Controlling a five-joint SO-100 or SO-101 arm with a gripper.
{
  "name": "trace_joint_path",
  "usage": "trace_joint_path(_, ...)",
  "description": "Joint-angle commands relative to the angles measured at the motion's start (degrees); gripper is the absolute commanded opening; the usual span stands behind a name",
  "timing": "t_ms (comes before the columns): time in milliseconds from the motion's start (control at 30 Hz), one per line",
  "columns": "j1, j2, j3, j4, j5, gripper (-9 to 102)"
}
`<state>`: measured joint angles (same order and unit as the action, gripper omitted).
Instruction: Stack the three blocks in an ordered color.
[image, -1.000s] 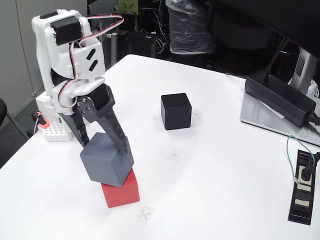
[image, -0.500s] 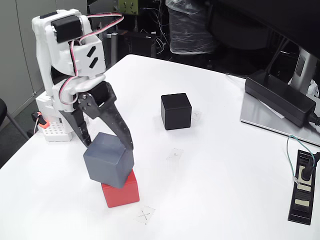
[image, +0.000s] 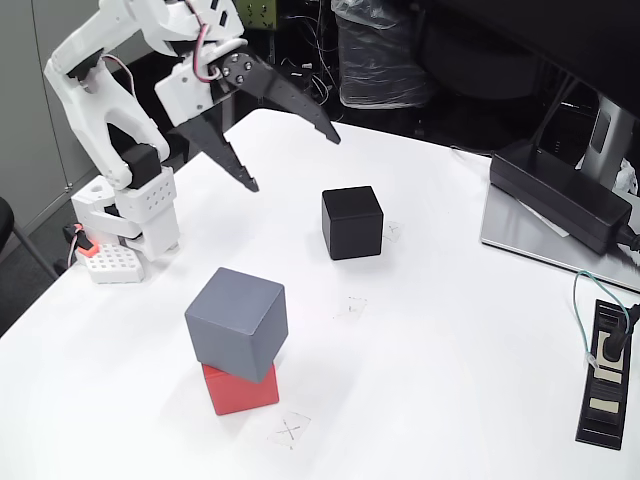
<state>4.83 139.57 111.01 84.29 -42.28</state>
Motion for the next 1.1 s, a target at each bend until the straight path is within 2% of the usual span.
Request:
trace_joint_path(0,-9.8,1.1,-1.8,5.0,0.3,33)
trace_joint_path(133,-19.7,0.7,-1.8,6.2,2.6,33)
trace_joint_path(267,-23.7,-4.8,-1.8,2.9,11.1,33)
trace_joint_path(533,-25.7,-19.8,-2.5,-5.5,23.2,33)
trace_joint_path(1067,-25.9,-36.8,-2.7,-14.9,28.6,33)
